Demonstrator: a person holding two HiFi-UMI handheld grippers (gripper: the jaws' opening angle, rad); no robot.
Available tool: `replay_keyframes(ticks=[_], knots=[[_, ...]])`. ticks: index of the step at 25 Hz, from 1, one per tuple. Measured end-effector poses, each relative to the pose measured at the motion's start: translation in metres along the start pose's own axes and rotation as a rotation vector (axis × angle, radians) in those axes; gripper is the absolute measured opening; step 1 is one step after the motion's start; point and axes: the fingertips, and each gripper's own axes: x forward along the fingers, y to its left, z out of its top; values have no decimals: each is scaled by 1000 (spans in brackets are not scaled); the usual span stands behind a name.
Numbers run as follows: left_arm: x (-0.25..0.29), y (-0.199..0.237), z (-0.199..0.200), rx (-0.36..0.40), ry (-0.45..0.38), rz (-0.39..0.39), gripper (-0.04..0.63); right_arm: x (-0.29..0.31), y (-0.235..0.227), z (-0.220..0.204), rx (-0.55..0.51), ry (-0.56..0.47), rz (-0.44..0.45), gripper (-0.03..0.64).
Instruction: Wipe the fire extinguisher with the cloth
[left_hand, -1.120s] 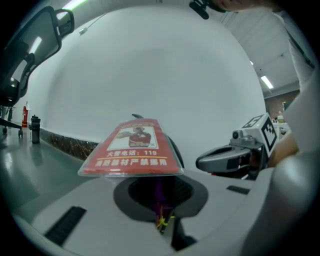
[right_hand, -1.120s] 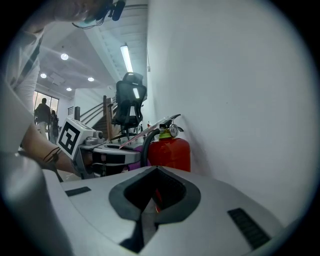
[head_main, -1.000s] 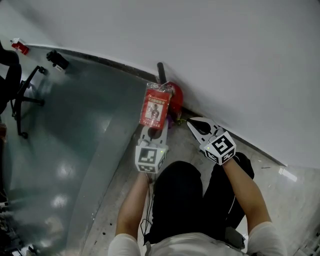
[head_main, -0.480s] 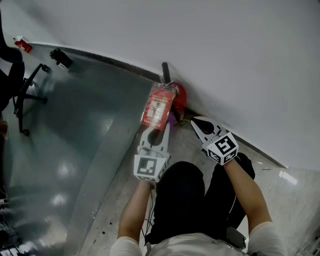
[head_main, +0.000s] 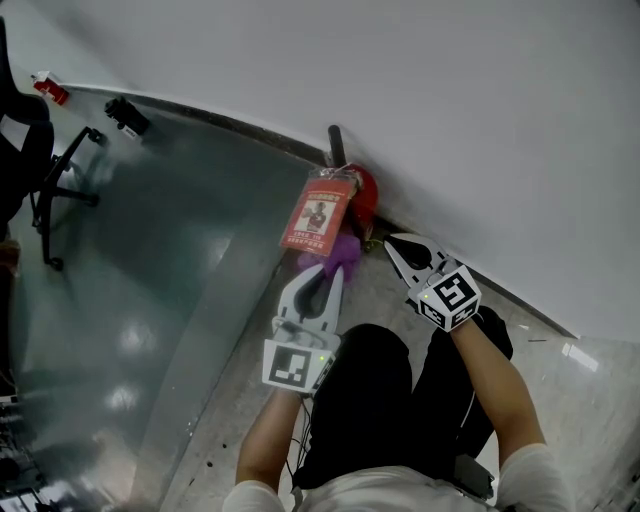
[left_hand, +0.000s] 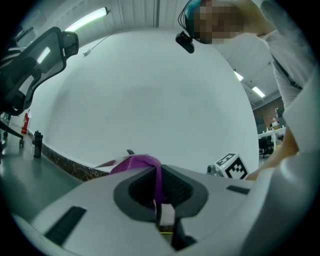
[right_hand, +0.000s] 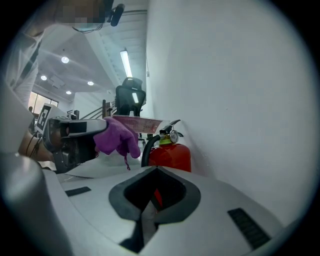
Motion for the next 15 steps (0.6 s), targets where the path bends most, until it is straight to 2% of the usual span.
replay_keyframes(ticks=[8,13,15], knots=[[-20,-9,10,24,-19,-10,28,-3,-1,2,-3,-13,4,13],[-25,-15,17,48,-17,12,28,-5,-11,6,12,-36,-9,14],[-30,-14,22,36,-28,19,28,-6,-15,6,14,-38,-24,13]])
